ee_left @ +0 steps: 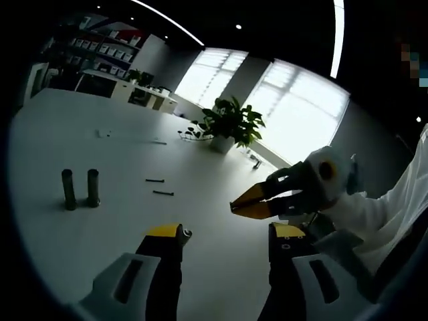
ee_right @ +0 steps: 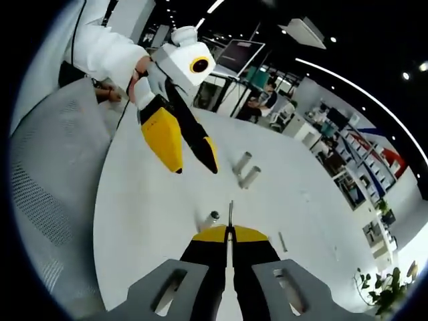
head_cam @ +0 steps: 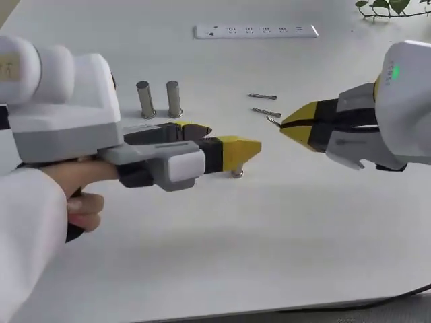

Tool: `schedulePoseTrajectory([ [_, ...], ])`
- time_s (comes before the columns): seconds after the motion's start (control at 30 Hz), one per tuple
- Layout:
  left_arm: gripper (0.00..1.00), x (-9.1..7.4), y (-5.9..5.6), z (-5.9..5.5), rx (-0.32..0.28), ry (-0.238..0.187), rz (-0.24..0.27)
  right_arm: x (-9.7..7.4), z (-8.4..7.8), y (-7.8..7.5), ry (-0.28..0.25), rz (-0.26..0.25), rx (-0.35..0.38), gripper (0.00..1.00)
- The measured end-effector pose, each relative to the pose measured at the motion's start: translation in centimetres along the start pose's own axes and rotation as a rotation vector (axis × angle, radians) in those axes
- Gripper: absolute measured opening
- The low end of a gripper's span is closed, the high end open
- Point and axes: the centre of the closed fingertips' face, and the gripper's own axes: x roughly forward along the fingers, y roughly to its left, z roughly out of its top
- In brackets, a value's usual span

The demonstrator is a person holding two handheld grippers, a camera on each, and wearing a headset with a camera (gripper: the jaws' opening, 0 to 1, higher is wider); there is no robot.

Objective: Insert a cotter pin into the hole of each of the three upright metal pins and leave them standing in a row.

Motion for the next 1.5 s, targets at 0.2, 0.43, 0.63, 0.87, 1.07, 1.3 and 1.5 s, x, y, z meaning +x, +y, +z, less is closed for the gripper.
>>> schedulePoseTrajectory([
  [0.2, 0.34, 1.1, -1.1, 0.1, -0.134, 0.025, -0.06, -0.5, 1.5, 1.0, -0.04, -0.002, 0.041, 0.0],
  [0.43, 0.17, 1.7, -1.9, -0.6, -0.11, 0.087, -0.098, -0.6, 2.3, 1.4, -0.047, -0.006, 0.0, 0.0],
  [0.63, 0.05, 1.7, -2.2, -0.8, -0.143, 0.103, -0.107, -0.7, 2.4, 1.7, -0.037, -0.003, -0.011, 0.0],
  [0.87, 0.02, 1.6, -2.3, -1.2, -0.148, 0.133, -0.104, -0.7, 2.4, 1.9, -0.036, -0.002, -0.026, 0.0],
  [1.07, 0.01, 1.4, -2.4, -1.8, -0.16, 0.174, -0.106, -0.6, 2.4, 2.4, -0.037, 0.014, -0.027, 0.0],
  [1.3, 0.0, 1.1, -2.6, -2.3, -0.136, 0.206, -0.094, -0.5, 2.3, 2.8, -0.04, 0.028, -0.03, 0.0],
  [1.5, 0.0, 1.1, -2.5, -2.5, -0.087, 0.221, -0.09, -0.3, 2.2, 3.1, -0.054, 0.043, -0.008, 0.0],
])
